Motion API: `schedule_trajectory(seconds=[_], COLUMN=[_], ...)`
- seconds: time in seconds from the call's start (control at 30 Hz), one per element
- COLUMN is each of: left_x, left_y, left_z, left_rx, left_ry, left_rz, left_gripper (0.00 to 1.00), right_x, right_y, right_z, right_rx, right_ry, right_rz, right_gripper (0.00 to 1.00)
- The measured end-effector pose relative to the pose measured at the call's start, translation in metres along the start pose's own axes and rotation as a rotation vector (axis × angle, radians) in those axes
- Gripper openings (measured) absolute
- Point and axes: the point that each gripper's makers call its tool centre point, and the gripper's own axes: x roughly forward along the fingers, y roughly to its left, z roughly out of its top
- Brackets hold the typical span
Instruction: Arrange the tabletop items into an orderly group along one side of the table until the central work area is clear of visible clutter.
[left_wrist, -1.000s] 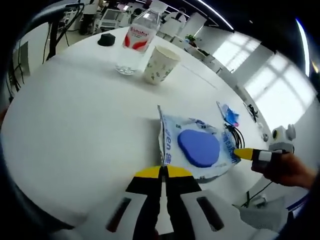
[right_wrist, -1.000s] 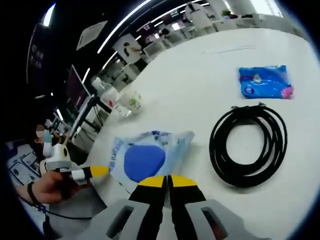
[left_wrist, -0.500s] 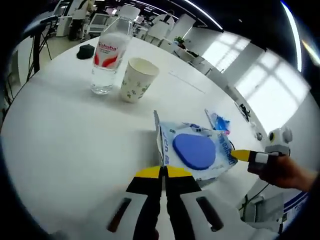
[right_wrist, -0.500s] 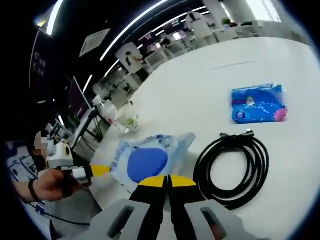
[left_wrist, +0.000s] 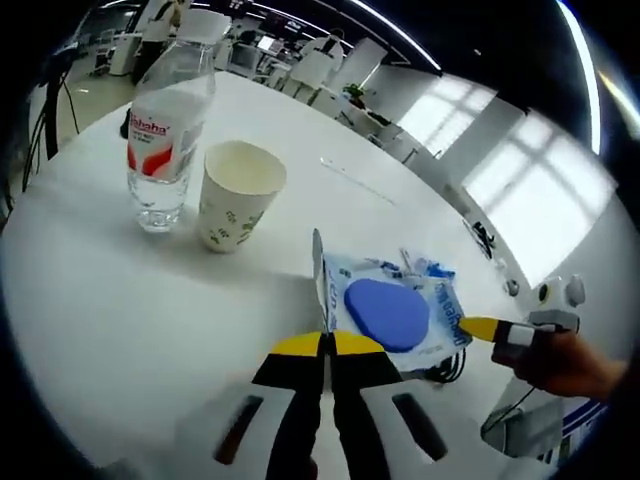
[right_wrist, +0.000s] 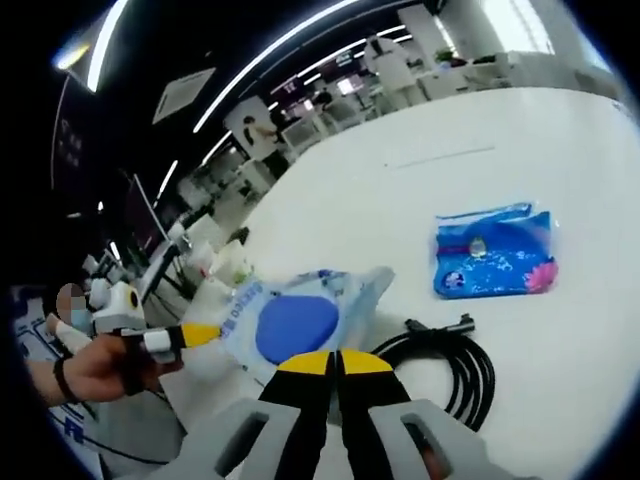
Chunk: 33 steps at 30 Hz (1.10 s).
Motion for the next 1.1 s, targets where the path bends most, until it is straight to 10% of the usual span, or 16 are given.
schedule_trajectory(seconds=[0.57,1.1], left_x=[0.030,0.065], left_y=[0.017,0.046], left_z=[0.047,0.038], left_rx=[-0.120,-0.186], left_ry=[-0.107,-0.092], left_rz=[0.044,0.097], left_gripper=[0.00,0.00], right_x=[0.049,0.076], right_y=[-0.020,-0.048], right_z=[0.038,0.037], right_rx=[-0.012,0.051], right_ry=[-0.009,0.016], right_rz=[0.002,-0.046], right_gripper=[0.00,0.00])
